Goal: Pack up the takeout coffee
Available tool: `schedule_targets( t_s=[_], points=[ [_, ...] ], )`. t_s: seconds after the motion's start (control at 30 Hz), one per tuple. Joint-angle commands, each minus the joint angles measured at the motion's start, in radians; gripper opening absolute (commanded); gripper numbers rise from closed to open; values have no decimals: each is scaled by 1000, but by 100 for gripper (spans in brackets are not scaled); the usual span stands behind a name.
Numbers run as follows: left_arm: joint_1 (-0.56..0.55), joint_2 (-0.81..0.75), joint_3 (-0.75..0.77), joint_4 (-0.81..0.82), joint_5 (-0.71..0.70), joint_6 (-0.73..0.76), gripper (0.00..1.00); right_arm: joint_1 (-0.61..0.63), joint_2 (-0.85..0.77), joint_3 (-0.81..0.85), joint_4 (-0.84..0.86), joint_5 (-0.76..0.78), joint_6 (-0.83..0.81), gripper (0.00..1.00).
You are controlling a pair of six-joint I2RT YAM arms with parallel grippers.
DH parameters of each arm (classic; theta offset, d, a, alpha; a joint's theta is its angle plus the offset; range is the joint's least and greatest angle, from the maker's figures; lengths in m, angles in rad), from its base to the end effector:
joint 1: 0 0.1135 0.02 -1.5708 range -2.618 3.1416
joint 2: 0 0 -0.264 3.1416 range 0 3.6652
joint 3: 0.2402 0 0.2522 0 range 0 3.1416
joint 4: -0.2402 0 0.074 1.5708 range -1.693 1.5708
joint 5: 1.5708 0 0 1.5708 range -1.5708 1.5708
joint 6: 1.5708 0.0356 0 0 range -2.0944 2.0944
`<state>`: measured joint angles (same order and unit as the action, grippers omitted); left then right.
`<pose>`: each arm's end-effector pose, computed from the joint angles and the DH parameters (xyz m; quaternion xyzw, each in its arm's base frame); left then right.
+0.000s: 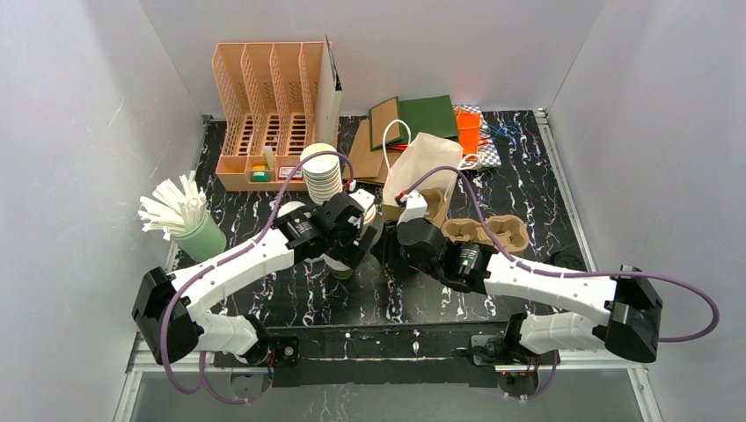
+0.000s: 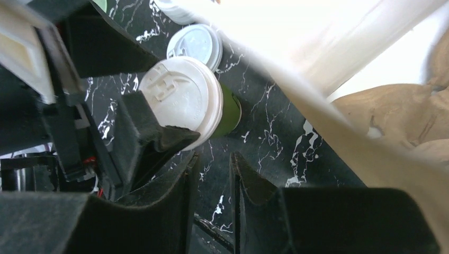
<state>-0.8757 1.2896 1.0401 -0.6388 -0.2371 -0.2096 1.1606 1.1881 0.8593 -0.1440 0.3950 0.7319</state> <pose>0.1777 -0.2000 0.2805 0.2685 0.8972 -0.0762 0.3421 0.1193 0.2401 0.2874 -0.0779 0.8391 0.3172 0.4350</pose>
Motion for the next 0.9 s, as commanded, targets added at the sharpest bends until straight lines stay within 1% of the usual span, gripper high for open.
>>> schedule_targets(
  t_s=[0.0, 0.17, 0.3, 0.53, 0.87],
  points=[
    [0, 29, -30, -121, -89, -5, 82, 1, 32, -23, 79, -46, 36, 36],
    [0, 26, -21, -147, -126, -36, 82, 1, 83, -25, 123, -86, 64, 35],
    [0, 25, -21, -147, -111, -46, 82, -9, 108, -37, 178, -127, 92, 33],
    [0, 15, -12, -166, -96, -63, 82, -68, 141, -63, 236, -234, 149, 30],
    [0, 5, -13, -158, -96, -82, 82, -88, 163, -77, 262, -279, 176, 29]
  ],
)
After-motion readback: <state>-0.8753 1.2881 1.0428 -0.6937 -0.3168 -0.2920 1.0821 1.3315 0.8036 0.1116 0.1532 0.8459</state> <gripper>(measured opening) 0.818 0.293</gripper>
